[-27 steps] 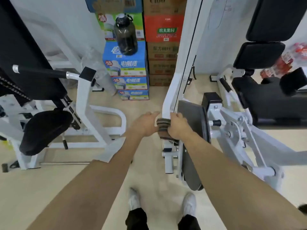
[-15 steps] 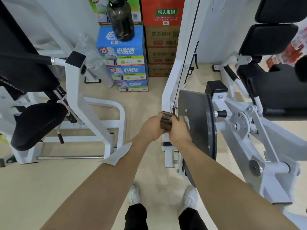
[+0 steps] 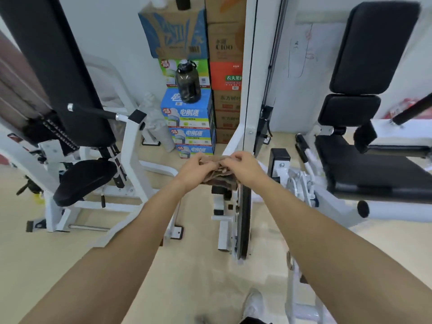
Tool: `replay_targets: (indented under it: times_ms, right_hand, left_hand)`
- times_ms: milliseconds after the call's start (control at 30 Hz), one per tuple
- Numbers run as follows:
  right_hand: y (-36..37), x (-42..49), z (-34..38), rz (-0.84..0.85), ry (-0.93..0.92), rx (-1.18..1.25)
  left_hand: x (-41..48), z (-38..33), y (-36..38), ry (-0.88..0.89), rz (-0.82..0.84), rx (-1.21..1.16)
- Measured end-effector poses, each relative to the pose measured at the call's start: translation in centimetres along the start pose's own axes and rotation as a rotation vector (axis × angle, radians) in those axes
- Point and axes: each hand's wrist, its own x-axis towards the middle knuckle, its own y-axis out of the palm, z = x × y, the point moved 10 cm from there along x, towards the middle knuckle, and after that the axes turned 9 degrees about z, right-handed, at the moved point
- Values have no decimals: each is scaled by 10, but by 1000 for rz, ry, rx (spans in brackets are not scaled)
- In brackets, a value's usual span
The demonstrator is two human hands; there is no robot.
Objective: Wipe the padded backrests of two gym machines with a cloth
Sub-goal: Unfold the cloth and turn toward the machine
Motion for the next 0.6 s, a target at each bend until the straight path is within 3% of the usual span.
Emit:
replay_targets:
  times_ms: [133, 300, 600]
  right_hand:
    - [-54, -47, 0, -131, -25, 194]
    - [-109, -118, -10, -221, -58, 339]
    - [-204, -253, -39, -292, 8, 149]
  left_hand:
    - [-30, -56, 41, 71, 69, -72]
    - [-61, -101, 96, 175, 43, -87]
    - [-114, -164, 223, 208, 166, -23]
